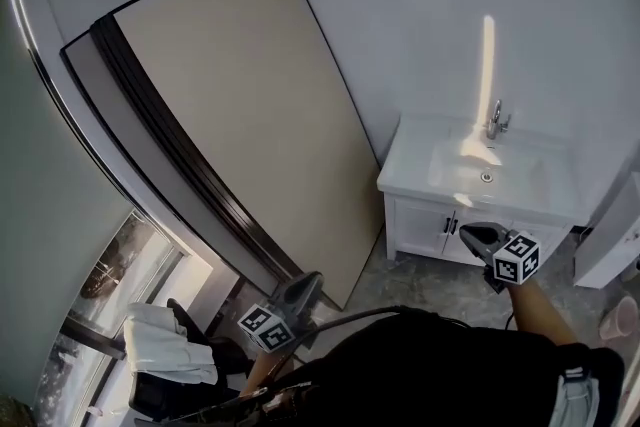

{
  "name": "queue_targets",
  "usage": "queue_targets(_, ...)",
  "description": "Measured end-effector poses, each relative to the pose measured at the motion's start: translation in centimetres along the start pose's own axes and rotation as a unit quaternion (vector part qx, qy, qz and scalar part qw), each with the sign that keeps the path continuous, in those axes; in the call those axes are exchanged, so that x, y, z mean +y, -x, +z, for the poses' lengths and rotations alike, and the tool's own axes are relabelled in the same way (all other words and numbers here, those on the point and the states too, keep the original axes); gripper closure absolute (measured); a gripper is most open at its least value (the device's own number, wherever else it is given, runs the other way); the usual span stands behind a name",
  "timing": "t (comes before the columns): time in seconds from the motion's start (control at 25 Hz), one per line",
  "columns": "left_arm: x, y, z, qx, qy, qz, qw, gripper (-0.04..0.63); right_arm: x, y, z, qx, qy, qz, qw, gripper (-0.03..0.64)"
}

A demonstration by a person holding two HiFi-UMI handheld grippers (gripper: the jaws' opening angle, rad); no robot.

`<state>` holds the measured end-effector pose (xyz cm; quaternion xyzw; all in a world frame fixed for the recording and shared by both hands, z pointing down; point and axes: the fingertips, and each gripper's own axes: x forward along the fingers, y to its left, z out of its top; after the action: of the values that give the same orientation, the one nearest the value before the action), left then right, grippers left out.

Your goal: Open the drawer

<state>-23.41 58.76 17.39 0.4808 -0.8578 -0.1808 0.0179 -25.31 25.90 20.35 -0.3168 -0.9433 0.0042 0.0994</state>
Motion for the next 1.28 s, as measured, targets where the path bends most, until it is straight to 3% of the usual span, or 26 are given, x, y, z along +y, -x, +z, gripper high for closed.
queue_targets(0.44,10.2,1.3,2.2,0.023,0.016,-0.028,0.9992,0.595,2.4,-9.8,0.5,0.011,-0.023,-0.015,1.000,0.615)
queue_targets(0.8,15.2,0.8,1.3,0.019,0.041,0.008,0.9989,0.595,0.0,-15.0,0.3,0.026,-0.028,0.007,0.999,0.615)
queue_targets(1.0,16.5,-3.0,0.8,0.019,0.033,0.026,0.9989,0.595,-3.7,-18.1,0.1,0.031,-0.025,0.043,0.998,0.615)
queue_targets(1.28,17.0,-12.8,1.7,0.000,0.018,0.048,0.9987,0.595,-14.2,-19.6,3.1,0.016,-0.012,0.066,0.998,0.615)
